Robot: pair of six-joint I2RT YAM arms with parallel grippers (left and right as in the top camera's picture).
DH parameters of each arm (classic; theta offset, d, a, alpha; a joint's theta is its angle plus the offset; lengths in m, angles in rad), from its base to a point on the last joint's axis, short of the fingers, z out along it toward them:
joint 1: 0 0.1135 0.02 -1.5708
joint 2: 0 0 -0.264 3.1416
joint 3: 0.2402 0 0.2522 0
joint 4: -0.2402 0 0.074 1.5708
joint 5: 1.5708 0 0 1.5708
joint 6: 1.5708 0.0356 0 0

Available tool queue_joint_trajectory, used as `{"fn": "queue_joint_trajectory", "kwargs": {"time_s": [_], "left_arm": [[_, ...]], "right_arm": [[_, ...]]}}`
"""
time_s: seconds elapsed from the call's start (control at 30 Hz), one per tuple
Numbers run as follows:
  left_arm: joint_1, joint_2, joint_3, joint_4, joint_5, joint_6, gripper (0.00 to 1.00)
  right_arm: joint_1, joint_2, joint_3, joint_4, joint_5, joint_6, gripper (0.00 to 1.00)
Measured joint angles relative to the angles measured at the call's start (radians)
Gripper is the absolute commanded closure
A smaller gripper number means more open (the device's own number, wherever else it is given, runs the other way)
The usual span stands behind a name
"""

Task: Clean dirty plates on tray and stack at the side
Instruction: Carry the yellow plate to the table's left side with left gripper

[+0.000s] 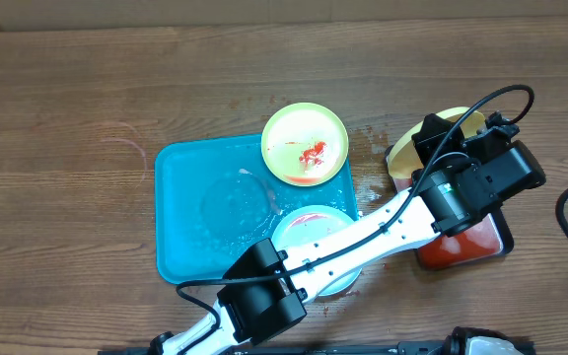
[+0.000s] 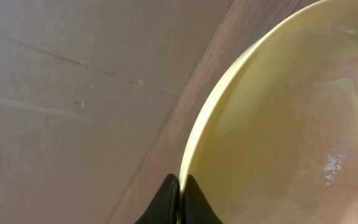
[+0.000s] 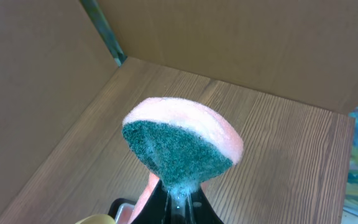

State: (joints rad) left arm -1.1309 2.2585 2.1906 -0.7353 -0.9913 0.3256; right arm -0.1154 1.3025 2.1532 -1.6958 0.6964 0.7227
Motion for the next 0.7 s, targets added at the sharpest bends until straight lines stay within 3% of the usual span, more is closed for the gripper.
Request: {"fn": "queue_joint_trajectory", "kwargs": {"time_s": [0.43,0.7], "left_arm": [[0.005,0.000,0.000,-0.039,0.047,-0.015,0.96],[0.113,0.000,0.013,-0.250,0.302,-0.177,0.96]], "right_arm": [[0.000,0.000,0.000,0.000,0.002,0.007,0.96],[0.000,0.000,0.000,0.000,-0.002,0.006,0.96]]}}
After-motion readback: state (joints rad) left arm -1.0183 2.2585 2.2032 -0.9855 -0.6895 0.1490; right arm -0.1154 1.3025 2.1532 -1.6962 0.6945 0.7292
